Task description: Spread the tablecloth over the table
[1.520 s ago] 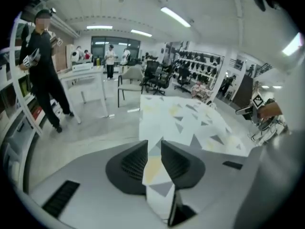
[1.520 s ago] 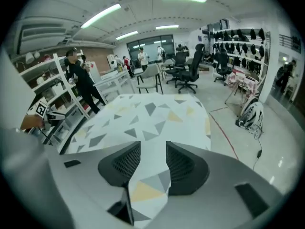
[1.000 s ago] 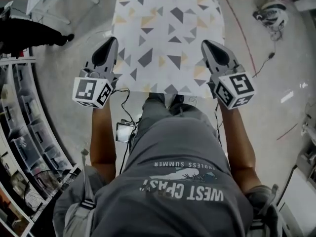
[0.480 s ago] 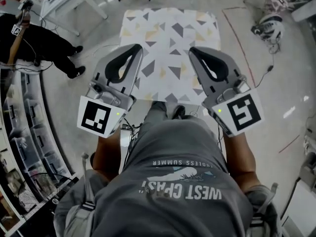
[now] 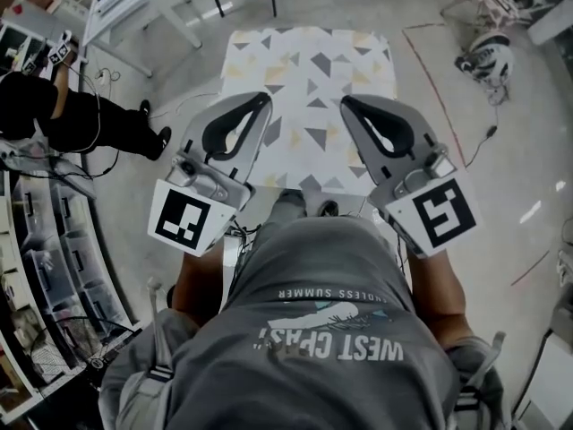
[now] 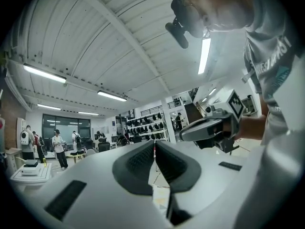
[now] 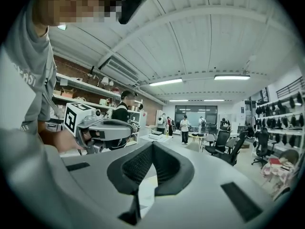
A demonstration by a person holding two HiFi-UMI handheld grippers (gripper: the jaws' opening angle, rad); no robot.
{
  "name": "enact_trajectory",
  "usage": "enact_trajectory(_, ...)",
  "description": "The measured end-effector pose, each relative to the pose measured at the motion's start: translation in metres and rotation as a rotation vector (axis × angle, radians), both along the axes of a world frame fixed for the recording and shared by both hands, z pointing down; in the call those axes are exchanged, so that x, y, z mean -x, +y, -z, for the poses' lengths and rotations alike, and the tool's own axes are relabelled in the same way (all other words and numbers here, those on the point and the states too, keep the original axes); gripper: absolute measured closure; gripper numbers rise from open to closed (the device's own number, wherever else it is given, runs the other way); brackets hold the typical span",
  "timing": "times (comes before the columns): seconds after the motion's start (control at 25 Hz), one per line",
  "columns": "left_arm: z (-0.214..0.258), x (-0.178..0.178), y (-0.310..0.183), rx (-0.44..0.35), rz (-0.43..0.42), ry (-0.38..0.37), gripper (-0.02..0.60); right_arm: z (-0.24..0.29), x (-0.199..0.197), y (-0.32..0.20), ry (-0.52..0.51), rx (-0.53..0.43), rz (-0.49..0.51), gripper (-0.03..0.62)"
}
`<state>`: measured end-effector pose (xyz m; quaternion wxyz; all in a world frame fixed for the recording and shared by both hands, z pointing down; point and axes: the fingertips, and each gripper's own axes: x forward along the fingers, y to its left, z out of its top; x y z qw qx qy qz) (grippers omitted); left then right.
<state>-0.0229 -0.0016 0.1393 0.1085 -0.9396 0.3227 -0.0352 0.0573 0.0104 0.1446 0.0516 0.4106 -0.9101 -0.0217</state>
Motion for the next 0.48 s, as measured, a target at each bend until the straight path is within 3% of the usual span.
enact_trajectory(0.48, -0.003, -0.009, 0.009, 0.008, 0.013, -0.011, 0.574, 0.001, -0.030, 0.009, -0.010, 0.009, -0.034, 0.585)
